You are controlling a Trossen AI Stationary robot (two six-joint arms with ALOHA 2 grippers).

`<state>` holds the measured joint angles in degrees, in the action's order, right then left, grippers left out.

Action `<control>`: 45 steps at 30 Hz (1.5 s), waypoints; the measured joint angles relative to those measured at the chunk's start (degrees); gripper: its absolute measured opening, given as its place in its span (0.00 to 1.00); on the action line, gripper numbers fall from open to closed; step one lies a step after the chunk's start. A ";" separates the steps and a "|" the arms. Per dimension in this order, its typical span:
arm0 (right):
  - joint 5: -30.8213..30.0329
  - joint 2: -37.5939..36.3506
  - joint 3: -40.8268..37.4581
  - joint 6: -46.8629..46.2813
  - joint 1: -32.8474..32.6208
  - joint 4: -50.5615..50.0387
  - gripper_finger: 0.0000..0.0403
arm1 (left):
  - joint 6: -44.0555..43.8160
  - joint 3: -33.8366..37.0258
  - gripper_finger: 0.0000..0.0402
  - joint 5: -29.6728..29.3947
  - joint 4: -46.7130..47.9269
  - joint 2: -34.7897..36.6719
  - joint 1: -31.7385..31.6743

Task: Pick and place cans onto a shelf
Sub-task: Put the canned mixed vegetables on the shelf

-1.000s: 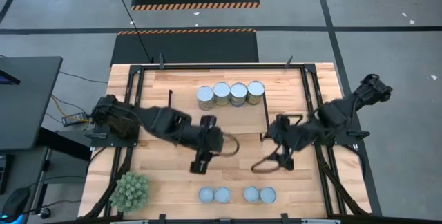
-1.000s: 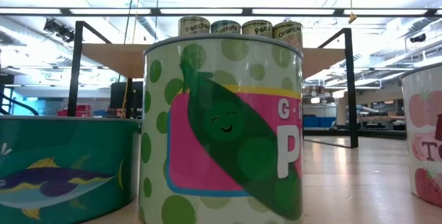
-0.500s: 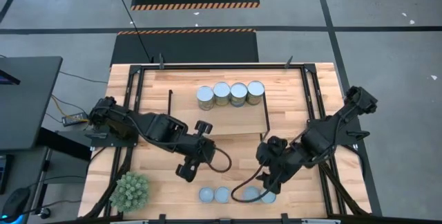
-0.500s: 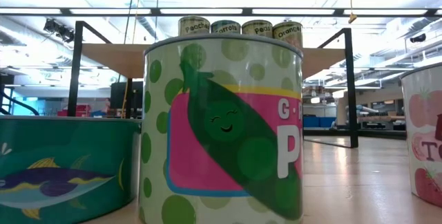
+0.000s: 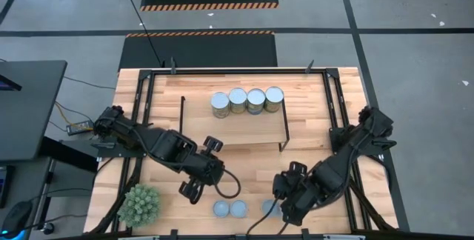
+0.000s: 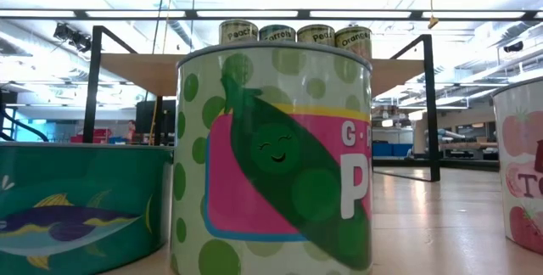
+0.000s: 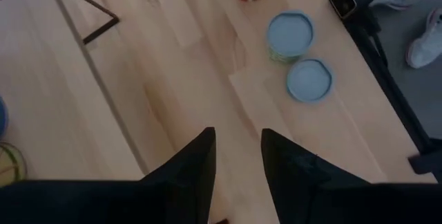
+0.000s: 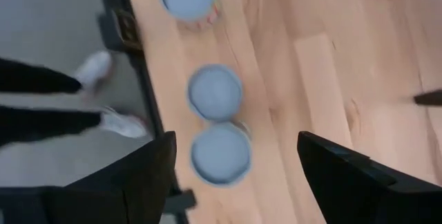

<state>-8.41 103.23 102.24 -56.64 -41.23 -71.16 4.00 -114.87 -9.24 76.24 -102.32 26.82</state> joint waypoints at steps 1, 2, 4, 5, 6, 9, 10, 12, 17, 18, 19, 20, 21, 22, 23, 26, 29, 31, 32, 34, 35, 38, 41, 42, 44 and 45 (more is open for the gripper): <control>0.04 0.78 0.00 0.08 -0.43 -0.53 0.76 | -0.19 0.00 0.31 -0.05 0.41 0.00 0.21; -0.19 1.47 0.00 0.06 -0.85 -0.85 0.76 | -0.44 0.00 0.31 -0.28 0.80 0.00 0.38; -1.36 2.81 0.00 0.27 -1.74 -1.54 0.76 | -0.62 0.00 0.31 -1.20 1.50 0.00 0.75; -1.96 3.40 0.00 0.67 -2.25 -1.49 0.77 | -0.62 0.00 0.31 -1.54 1.76 0.00 0.95; -2.34 3.94 0.00 0.82 -2.67 -1.43 0.78 | -0.62 0.00 0.31 -1.69 1.67 0.00 1.11; -2.79 5.75 0.00 0.50 -3.73 -1.48 0.82 | -0.64 0.00 0.31 -1.63 1.63 0.00 1.17; -2.46 6.32 0.00 -0.14 -3.95 -1.60 0.84 | -0.64 0.00 0.31 -1.63 1.61 0.00 1.19; -0.30 7.03 -0.34 -0.83 -4.11 -1.62 0.89 | -0.56 0.33 0.31 -1.67 0.85 0.02 1.12; 2.77 7.36 -4.22 -2.17 -4.08 1.19 0.97 | -0.71 9.27 0.31 -1.59 -7.05 1.24 1.72; 2.82 7.36 -4.54 -2.34 -4.19 1.79 0.97 | -1.24 11.24 0.31 -1.53 -7.97 1.65 1.74; 2.65 7.36 -4.62 -2.34 -4.38 2.37 0.97 | -2.19 13.17 0.31 -1.50 -8.64 2.26 1.85; 2.57 7.36 -4.63 -2.34 -4.60 2.98 0.97 | -3.42 15.21 0.31 -1.46 -9.24 3.14 2.14; 2.32 7.34 -4.63 -2.34 -4.86 3.58 0.97 | -4.53 17.35 0.31 -1.48 -10.13 4.21 2.39; 2.11 7.34 -4.64 -2.33 -5.14 4.09 0.97 | -5.49 19.38 0.31 -1.45 -11.97 5.30 2.43; 2.08 7.34 -4.63 -2.25 -5.29 4.36 0.97 | -6.39 21.50 0.31 -1.42 -14.34 6.67 2.45; 2.28 7.32 -4.73 -1.44 -5.62 4.40 0.98 | -9.19 27.78 0.31 -1.54 -20.41 11.36 2.87; 3.26 7.25 -5.96 -0.34 -5.57 5.96 0.98 | -12.26 33.20 0.31 -2.23 -25.25 15.85 2.87; 3.71 7.25 -7.20 0.75 -5.59 7.33 0.99 | -14.02 36.05 0.31 -3.57 -26.97 18.24 2.92; 3.85 7.25 -8.02 1.24 -5.62 8.28 0.99 | -14.67 37.21 0.31 -4.54 -27.14 19.31 2.94; 3.83 7.25 -9.44 2.62 -5.62 9.73 0.99 | -16.77 39.31 0.31 -6.20 -26.64 21.46 2.91; 3.31 7.25 -9.90 3.42 -5.59 9.88 0.98 | -17.70 40.23 0.31 -6.88 -26.78 22.42 2.87; 0.25 7.25 -11.07 4.23 -5.61 9.78 0.99 | -21.19 42.71 0.31 -7.68 -26.55 25.40 2.87; -0.83 7.19 -11.66 4.32 -5.62 9.96 0.99 | -23.73 43.90 0.31 -7.68 -26.43 27.44 2.87; 0.44 7.18 -12.05 4.33 -5.62 10.51 0.99 | -24.50 44.09 0.31 -7.64 -26.37 27.98 2.90; 3.39 7.25 -12.48 4.33 -5.64 10.74 0.99 | -25.46 44.09 0.31 -7.64 -26.27 28.73 2.90; 3.90 7.25 -12.47 4.33 -5.64 11.31 0.99 | -25.89 44.09 0.31 -7.62 -26.22 29.07 2.90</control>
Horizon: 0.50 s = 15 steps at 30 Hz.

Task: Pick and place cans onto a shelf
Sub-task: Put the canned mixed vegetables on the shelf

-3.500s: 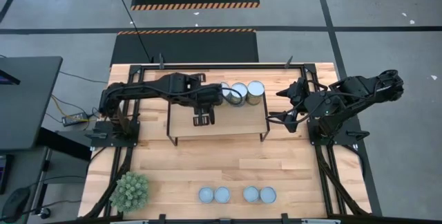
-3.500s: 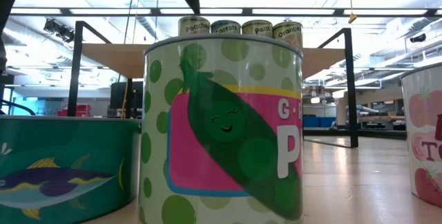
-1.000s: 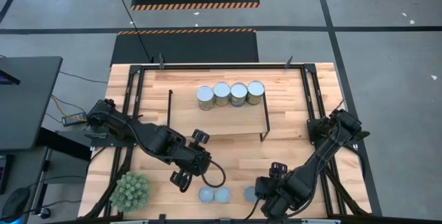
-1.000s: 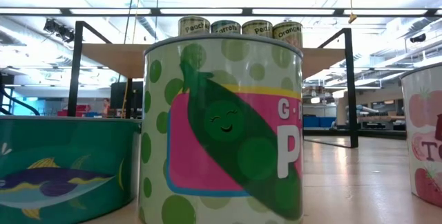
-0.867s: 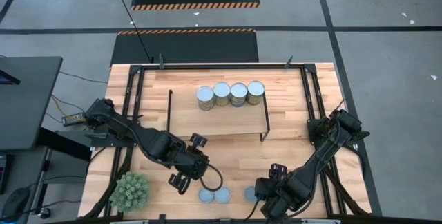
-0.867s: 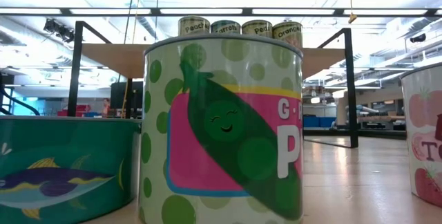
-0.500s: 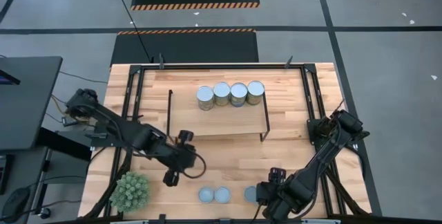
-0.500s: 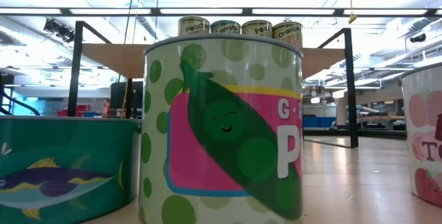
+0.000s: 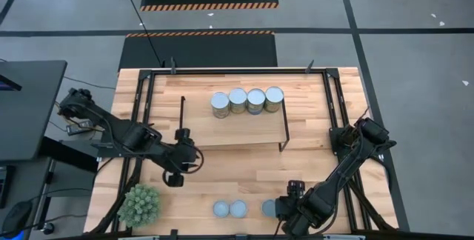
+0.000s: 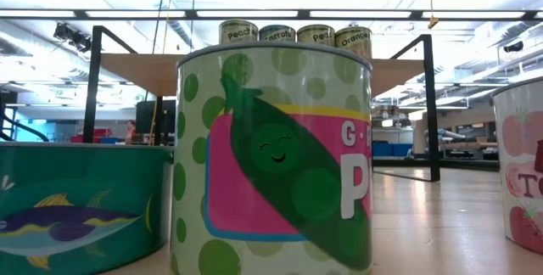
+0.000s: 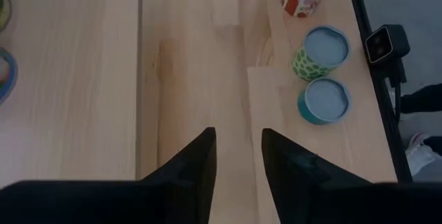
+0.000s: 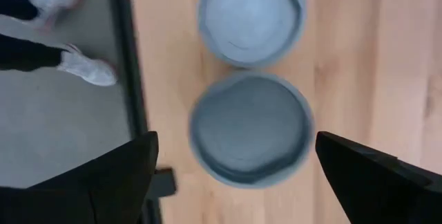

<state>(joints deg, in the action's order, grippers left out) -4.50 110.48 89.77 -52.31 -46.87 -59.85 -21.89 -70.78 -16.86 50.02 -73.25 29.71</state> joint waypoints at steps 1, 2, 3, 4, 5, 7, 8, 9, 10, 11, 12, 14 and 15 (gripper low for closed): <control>0.03 -0.01 0.03 -0.01 -0.02 0.82 0.99 | -0.24 0.00 0.31 -0.02 0.00 0.22 -0.02; 0.03 -0.02 0.03 0.09 -0.17 1.54 0.99 | -0.38 -0.02 0.31 -0.02 -0.04 0.28 -0.02; -0.16 -0.02 0.03 0.58 -0.29 2.12 0.99 | -0.41 -0.02 0.31 -0.02 -0.03 0.28 -0.02; -0.53 -0.02 0.03 1.43 -0.35 2.83 0.99 | -0.40 -0.02 0.31 0.00 0.01 0.25 -0.02; -0.97 0.00 0.03 2.32 -0.35 3.49 0.99 | -0.38 -0.02 0.31 0.00 0.04 0.24 -0.01; -2.40 0.02 0.06 3.11 -0.37 3.28 0.99 | -0.39 -0.02 0.31 0.05 0.00 0.24 -0.02; -3.04 0.04 0.06 3.20 -0.37 2.77 0.99 | -0.41 -0.02 0.31 0.13 0.02 0.24 0.00; -3.20 0.06 0.06 3.24 -0.28 2.53 0.99 | -0.41 -0.02 0.31 0.13 0.04 0.24 0.00; -3.24 0.07 0.06 3.39 -0.20 2.64 0.99 | -0.40 -0.02 0.31 0.13 0.00 0.24 0.00; -3.38 0.07 0.06 3.73 -0.20 2.72 0.99 | -0.31 -0.02 0.31 0.11 0.04 0.24 0.00; -3.47 0.07 0.06 4.37 -0.22 2.72 0.99 | -0.14 -0.02 0.31 0.12 0.04 0.24 -0.01; -3.53 0.07 -0.47 5.37 -0.44 3.63 0.99 | 0.00 -0.02 0.31 0.11 0.19 0.24 0.00; -3.42 0.07 -0.95 5.52 -0.46 4.07 0.99 | 0.00 -0.02 0.31 0.12 0.43 0.24 -0.01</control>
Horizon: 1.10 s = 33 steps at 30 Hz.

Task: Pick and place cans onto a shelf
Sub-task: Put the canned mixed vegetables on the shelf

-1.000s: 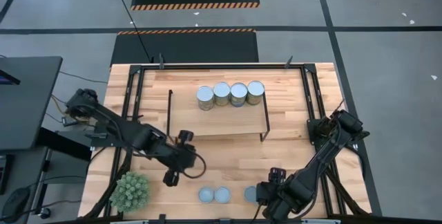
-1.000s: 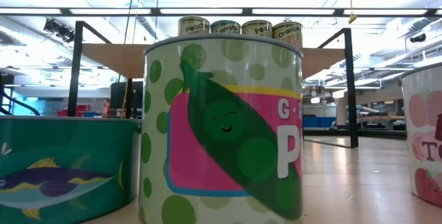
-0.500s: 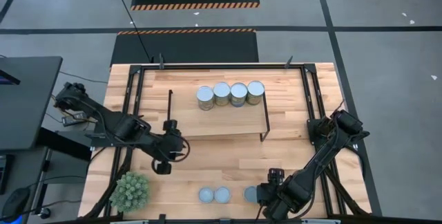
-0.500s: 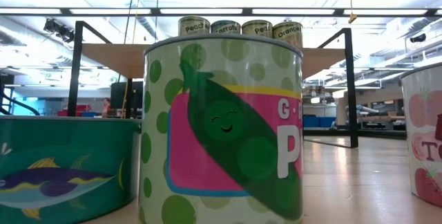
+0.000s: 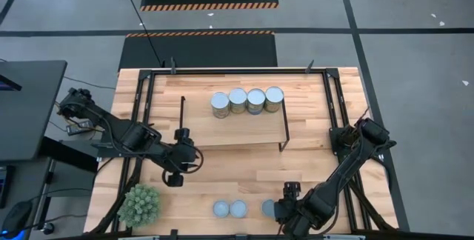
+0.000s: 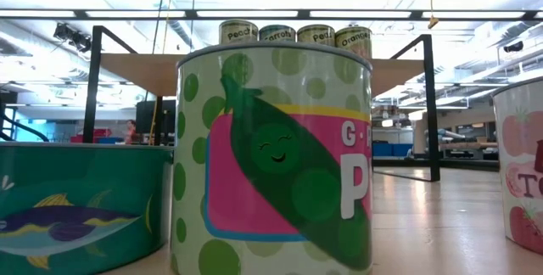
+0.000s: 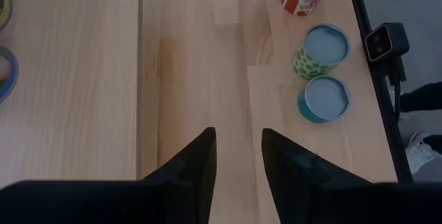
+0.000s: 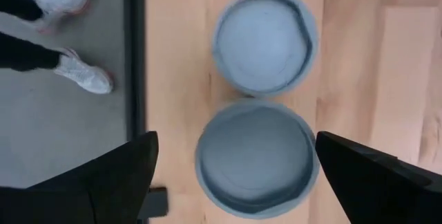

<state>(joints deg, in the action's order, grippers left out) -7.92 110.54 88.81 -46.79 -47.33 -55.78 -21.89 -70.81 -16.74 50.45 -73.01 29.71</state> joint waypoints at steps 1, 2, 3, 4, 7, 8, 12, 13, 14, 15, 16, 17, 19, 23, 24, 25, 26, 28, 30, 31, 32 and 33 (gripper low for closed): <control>0.05 0.06 -0.46 0.04 0.00 -0.32 0.99 | 0.01 0.00 0.31 0.01 0.19 -0.01 0.01; -0.15 0.07 -0.77 0.08 -0.02 -0.48 0.99 | 0.02 0.00 0.31 0.01 0.36 -0.04 0.01; -0.14 0.04 -1.14 0.11 0.00 -0.11 0.99 | 0.02 0.00 0.31 0.01 0.56 -0.04 0.01; -0.34 -0.04 -1.63 0.11 0.00 0.21 0.99 | 0.02 0.00 0.31 0.01 0.58 -0.04 0.01; 0.14 0.20 -2.77 0.49 0.13 0.12 0.99 | 0.00 0.00 0.31 0.01 0.93 -0.04 0.00; 0.40 0.22 -2.90 0.63 0.23 0.30 0.99 | -0.01 0.00 0.31 0.01 1.06 -0.04 -0.01; 0.70 0.12 -2.89 0.92 0.25 0.69 0.99 | -0.02 0.00 0.31 0.01 1.91 -0.04 0.01; 0.46 0.11 -2.90 0.89 0.15 0.59 0.99 | -0.02 0.00 0.31 0.01 1.87 -0.04 -0.01; -0.61 0.11 -2.90 0.82 -0.06 0.38 0.99 | -0.01 0.00 0.31 0.01 1.88 -0.04 -0.01; -2.09 0.10 -3.20 0.72 -0.42 0.47 0.99 | 0.04 0.00 0.31 -0.01 1.89 -0.04 0.00; -3.55 0.04 -3.98 0.69 -0.81 0.75 0.99 | 0.19 0.00 0.31 -0.04 1.93 -0.04 0.01; -4.74 0.04 -5.04 0.63 -1.06 0.61 0.99 | 0.37 0.00 0.31 -0.09 1.96 -0.06 0.01; -4.74 0.04 -6.91 0.48 -1.13 -0.45 0.99 | 0.48 -0.02 0.31 -0.10 1.97 -0.07 0.00; -0.17 -0.10 -7.04 -4.61 1.16 -6.23 0.98 | 0.02 -0.02 0.31 0.34 1.89 -0.07 -0.01; 0.10 -0.51 -6.53 -5.96 1.53 -7.26 0.98 | 0.02 -0.02 0.31 0.38 1.87 -0.07 0.01; 0.08 -1.10 -5.85 -6.87 1.85 -7.88 0.97 | 0.01 -0.02 0.31 0.42 1.87 -0.07 0.01; 0.10 -1.66 -4.84 -7.51 2.03 -8.21 0.97 | 0.00 -0.02 0.31 0.42 1.83 -0.07 0.07; 1.15 -2.65 -2.78 -9.97 2.10 -9.19 0.96 | -0.03 -0.02 0.31 0.80 1.83 -0.07 0.14; 4.42 -3.75 -1.64 -15.33 2.10 -11.19 0.95 | -0.27 -0.02 0.31 1.69 1.85 -0.07 0.14; 6.23 -4.42 -1.53 -18.25 1.95 -12.14 0.95 | -0.31 -0.02 0.31 1.96 1.86 -0.07 0.14; 7.51 -5.08 -1.63 -20.25 1.56 -12.98 0.95 | -0.31 -0.02 0.31 1.97 1.87 -0.07 0.14; 8.21 -5.77 -2.07 -20.89 0.95 -13.47 0.95 | -0.28 -0.04 0.31 1.96 1.87 -0.07 0.16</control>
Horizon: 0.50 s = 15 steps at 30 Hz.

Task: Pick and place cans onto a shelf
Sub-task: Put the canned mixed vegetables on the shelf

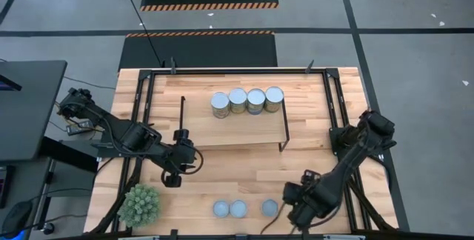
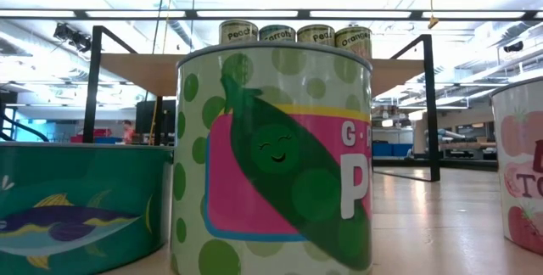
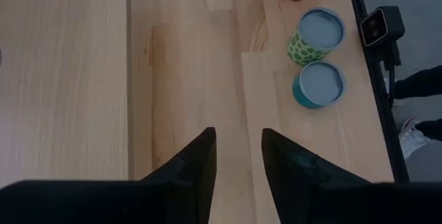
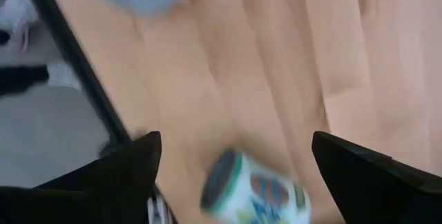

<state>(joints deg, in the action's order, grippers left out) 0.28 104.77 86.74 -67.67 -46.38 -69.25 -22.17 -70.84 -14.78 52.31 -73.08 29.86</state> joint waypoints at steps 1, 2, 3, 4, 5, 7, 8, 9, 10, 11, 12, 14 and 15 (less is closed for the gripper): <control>0.95 -0.77 -0.67 0.27 -0.59 -0.26 0.95 | 0.20 -0.01 0.31 0.00 -0.02 0.00 0.00; 2.22 -1.58 -1.40 1.34 -1.08 -0.70 0.95 | 0.47 -0.01 0.31 0.00 -0.04 0.00 0.00; 3.92 -2.34 -2.00 2.93 -1.55 -0.96 0.95 | 0.89 -0.01 0.31 -0.01 -0.04 0.00 -0.02; 5.83 -3.12 -2.48 4.82 -1.94 -0.75 0.95 | 1.63 -0.01 0.31 0.02 -0.05 0.00 -0.02; 7.61 -3.96 -2.89 6.48 -2.52 -0.57 0.95 | 2.03 -0.01 0.31 0.06 -0.07 0.00 -0.02; 9.68 -5.45 -4.24 9.17 -4.07 -0.33 0.95 | 2.96 -0.01 0.31 0.05 -0.07 0.00 -0.11; 10.41 -6.17 -5.30 10.29 -5.11 0.07 0.95 | 3.16 -0.01 0.31 0.05 -0.09 0.00 -0.13; 10.78 -6.76 -6.44 10.98 -6.28 0.80 0.95 | 3.16 -0.01 0.31 0.04 -0.09 0.00 -0.13; 11.04 -7.41 -7.69 11.32 -7.36 1.96 0.95 | 3.10 -0.01 0.31 0.04 -0.09 0.00 -0.13; 11.13 -8.14 -9.01 11.60 -8.40 3.59 0.95 | 2.85 -0.01 0.31 0.04 -0.09 0.00 -0.15; 11.05 -8.77 -10.38 11.75 -9.32 5.43 0.95 | 2.21 -0.01 0.31 0.04 -0.09 0.00 -0.15; 9.30 -9.45 -12.83 12.42 -11.10 8.02 0.95 | 1.24 -0.01 0.31 0.04 -0.09 0.00 -0.15; 8.20 -9.48 -13.93 13.34 -11.93 8.48 0.95 | 0.60 -0.01 0.31 0.04 -0.09 0.00 -0.15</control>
<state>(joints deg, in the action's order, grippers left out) 8.48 95.29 72.81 -54.34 -58.31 -60.78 -21.57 -70.85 -14.74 52.23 -73.08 29.71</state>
